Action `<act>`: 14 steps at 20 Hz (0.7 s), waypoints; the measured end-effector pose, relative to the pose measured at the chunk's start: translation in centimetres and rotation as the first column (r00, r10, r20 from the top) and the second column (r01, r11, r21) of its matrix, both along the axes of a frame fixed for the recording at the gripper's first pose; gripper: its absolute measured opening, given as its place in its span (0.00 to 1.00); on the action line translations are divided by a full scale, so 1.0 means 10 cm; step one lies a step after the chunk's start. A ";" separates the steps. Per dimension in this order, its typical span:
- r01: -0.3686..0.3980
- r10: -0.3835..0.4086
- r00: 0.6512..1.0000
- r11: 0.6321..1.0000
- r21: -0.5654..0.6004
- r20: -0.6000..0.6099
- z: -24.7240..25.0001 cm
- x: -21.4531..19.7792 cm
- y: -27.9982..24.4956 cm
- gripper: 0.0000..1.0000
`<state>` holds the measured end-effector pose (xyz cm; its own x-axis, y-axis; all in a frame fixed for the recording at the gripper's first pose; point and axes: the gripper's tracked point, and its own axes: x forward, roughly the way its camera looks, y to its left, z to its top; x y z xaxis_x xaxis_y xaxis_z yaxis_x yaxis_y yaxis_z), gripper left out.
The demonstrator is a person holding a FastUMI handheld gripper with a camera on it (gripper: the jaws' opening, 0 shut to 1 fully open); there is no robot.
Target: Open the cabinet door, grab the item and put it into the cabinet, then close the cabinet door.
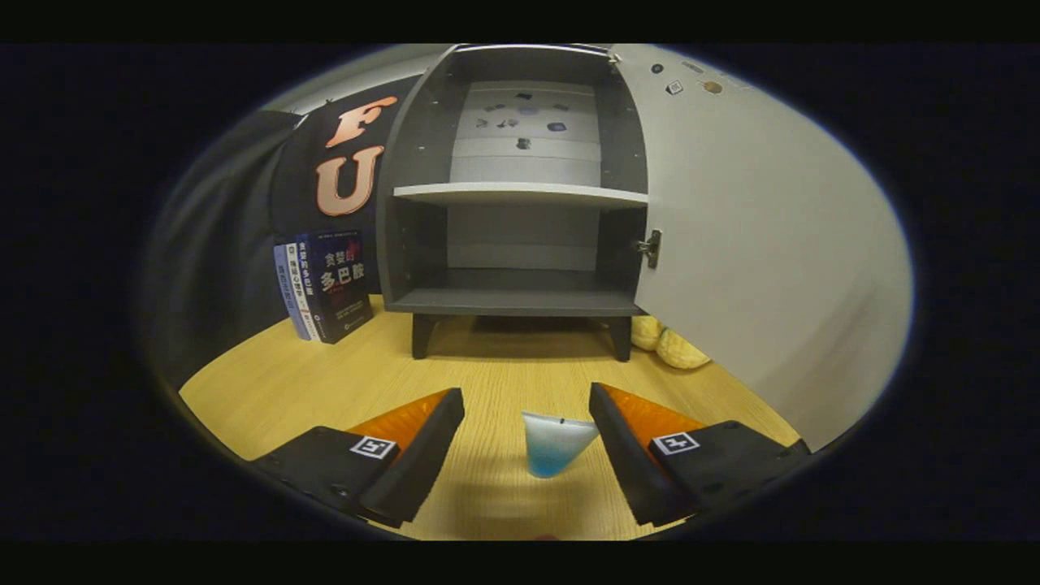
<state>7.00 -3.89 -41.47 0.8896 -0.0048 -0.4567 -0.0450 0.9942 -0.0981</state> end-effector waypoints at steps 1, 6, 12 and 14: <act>0.001 -0.001 1.000 1.000 0.009 0.009 0.04 0.00 0.02 0.99; 0.023 -0.023 0.999 1.000 -0.013 0.035 0.03 -0.10 -0.12 0.98; 0.007 -0.006 0.999 1.000 -0.008 0.050 0.03 -0.02 -0.18 0.99; 0.010 -0.010 0.998 1.000 -0.003 0.064 0.09 -0.02 -0.17 0.99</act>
